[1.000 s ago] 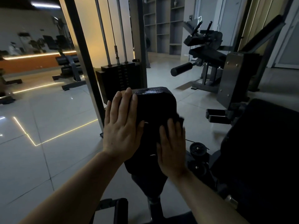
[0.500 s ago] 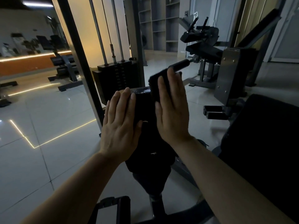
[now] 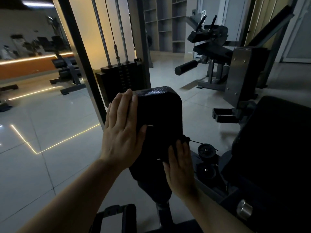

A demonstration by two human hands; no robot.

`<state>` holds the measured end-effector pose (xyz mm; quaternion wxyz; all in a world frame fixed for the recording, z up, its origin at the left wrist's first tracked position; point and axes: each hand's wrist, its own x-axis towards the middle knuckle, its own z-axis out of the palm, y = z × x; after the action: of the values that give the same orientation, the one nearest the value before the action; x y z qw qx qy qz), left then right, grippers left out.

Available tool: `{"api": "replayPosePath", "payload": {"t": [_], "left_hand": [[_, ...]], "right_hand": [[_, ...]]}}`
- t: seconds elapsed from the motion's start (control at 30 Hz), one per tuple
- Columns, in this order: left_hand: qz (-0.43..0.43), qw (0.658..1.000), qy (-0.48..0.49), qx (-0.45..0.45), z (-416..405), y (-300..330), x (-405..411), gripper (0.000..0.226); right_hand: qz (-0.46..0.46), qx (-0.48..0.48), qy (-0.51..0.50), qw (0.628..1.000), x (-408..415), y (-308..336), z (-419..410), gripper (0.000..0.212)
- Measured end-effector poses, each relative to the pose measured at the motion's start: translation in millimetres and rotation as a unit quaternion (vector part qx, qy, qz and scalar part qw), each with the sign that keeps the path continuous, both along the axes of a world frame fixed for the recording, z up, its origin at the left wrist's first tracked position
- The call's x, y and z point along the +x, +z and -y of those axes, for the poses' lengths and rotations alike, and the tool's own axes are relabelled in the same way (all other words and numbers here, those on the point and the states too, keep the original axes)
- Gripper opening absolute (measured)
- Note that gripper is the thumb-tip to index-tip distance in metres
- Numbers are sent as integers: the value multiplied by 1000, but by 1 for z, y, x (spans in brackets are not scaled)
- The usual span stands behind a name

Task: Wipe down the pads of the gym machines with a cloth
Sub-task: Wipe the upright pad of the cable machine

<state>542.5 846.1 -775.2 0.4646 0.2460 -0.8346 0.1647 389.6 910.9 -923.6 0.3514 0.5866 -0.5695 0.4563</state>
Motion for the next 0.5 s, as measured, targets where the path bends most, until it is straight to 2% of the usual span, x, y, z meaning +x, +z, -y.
{"api": "replayPosePath", "payload": {"t": [0.1, 0.27, 0.33, 0.4, 0.5], "left_hand": [[24, 1000, 14, -1, -2, -11, 8, 68], [33, 999, 31, 26, -15, -26, 21, 68], [39, 997, 49, 42, -21, -33, 26, 67], [50, 996, 66, 46, -22, -37, 28, 67], [63, 996, 59, 36, -19, -36, 29, 67]], "right_hand": [[25, 13, 51, 998, 0, 32, -2, 56], [26, -23, 103, 994, -4, 157, 10, 48], [29, -38, 111, 993, -2, 187, 12, 45], [27, -39, 107, 993, 1, 185, 10, 46], [23, -43, 87, 995, 1, 144, 9, 47]]}}
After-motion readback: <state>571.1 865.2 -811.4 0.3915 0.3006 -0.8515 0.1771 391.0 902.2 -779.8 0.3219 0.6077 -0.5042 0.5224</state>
